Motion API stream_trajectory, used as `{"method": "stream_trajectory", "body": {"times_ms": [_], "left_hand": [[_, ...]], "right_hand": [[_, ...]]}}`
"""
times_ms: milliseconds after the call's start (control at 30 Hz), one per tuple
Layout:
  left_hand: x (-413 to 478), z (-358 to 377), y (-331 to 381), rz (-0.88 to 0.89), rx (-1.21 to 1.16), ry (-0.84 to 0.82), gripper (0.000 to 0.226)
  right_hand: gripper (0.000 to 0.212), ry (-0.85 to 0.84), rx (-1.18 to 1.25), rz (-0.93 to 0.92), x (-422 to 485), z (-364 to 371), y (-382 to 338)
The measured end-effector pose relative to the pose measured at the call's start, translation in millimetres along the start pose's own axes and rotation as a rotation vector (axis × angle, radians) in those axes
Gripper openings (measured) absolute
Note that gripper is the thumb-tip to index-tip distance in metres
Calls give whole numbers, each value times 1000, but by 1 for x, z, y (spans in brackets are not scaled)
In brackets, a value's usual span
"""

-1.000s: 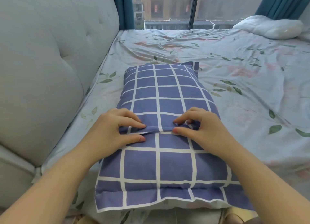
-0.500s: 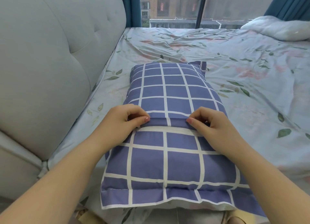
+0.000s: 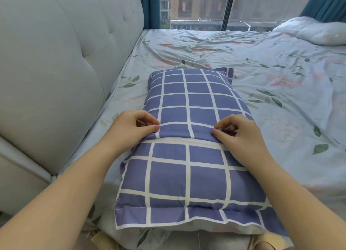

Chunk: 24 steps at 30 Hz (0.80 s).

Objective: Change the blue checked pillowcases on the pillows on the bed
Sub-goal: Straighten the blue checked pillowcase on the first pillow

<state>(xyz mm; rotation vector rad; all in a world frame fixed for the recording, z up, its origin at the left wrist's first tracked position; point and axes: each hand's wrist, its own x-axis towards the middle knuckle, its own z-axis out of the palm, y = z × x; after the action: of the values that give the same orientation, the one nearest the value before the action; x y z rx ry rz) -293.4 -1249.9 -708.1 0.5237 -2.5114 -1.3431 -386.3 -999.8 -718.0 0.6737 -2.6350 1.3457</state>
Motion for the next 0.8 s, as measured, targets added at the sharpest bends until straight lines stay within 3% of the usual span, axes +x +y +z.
{"method": "stream_trajectory", "body": {"times_ms": [133,200,367,633,800], "left_hand": [[-7,-14,0,-43,-95,32,9],[-12,-22,1,-77,-86,-32,5],[-22,-37,-4,-175,56,-203,21],[-26,-30,-12,-121,-53,-161,8],[-24,-33,-20,-62,2,-164,7]], "right_hand": [[6,107,-13,-134,-2,1,-6],[7,105,8,-203,-5,2,-10],[9,23,16,-280,-10,7,-16],[16,-29,-22,-348,-12,25,-28],[22,-111,-122,-309,-7,39,-35]]}}
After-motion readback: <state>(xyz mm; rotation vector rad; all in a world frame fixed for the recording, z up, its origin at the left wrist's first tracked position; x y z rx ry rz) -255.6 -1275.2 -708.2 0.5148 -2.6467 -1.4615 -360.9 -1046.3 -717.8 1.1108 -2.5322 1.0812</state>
